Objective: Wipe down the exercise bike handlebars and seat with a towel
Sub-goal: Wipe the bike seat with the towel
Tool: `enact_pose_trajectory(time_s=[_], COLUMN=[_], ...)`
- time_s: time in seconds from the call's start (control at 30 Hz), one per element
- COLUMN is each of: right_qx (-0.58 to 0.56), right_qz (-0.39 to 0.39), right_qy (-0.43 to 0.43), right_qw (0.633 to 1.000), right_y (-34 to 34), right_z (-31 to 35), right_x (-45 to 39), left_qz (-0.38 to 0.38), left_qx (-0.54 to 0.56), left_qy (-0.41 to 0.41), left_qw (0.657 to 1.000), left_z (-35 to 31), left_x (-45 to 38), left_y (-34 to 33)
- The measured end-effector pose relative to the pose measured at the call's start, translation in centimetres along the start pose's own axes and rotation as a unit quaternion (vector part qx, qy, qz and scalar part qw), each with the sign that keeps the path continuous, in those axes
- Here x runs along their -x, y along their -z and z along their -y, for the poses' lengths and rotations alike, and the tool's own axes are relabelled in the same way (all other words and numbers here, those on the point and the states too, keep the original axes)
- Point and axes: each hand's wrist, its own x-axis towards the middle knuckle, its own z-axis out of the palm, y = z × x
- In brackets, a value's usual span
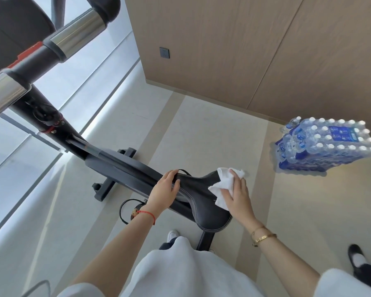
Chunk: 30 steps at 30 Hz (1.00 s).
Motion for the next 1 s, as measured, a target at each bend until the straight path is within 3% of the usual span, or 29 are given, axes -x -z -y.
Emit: enact_pose_trajectory(time_s=[0.13, 0.23, 0.3, 0.43, 0.63, 0.77, 1.0], right_qx=[-0.074, -0.092, -0.084, 0.057, 0.291, 0.360, 0.395], right_qz=[0.089, 0.114, 0.075, 0.025, 0.054, 0.045, 0.083], right_qy=[-0.145, -0.187, -0.151, 0.051, 0.234, 0.248, 0.212], right_qw=[0.983, 0.971, 0.982, 0.997, 0.926, 0.898, 0.890], right_y=[2.1, 2.6, 1.8, -0.4, -2.3, -3.1, -5.0], right_z=[1.7, 2.7, 2.4, -0.6, 0.2, 1.7, 5.0], right_x=[-4.3, -5.4, -4.1, 0.9, 5.4, 4.4, 0.5], left_qz=[0.001, 0.003, 0.008, 0.013, 0.018, 0.021, 0.021], left_qx=[0.004, 0.004, 0.006, 0.007, 0.009, 0.014, 0.013], left_qy=[0.007, 0.008, 0.007, 0.005, 0.006, 0.002, 0.006], left_qw=[1.000, 1.000, 1.000, 1.000, 1.000, 1.000, 1.000], left_z=[-0.2, -0.3, -0.2, -0.2, -0.2, 0.0, -0.1], left_x=[0.0, 0.0, 0.0, 0.0, -0.1, -0.2, -0.2], left_y=[0.2, 0.3, 0.3, 0.4, 0.4, 0.4, 0.4])
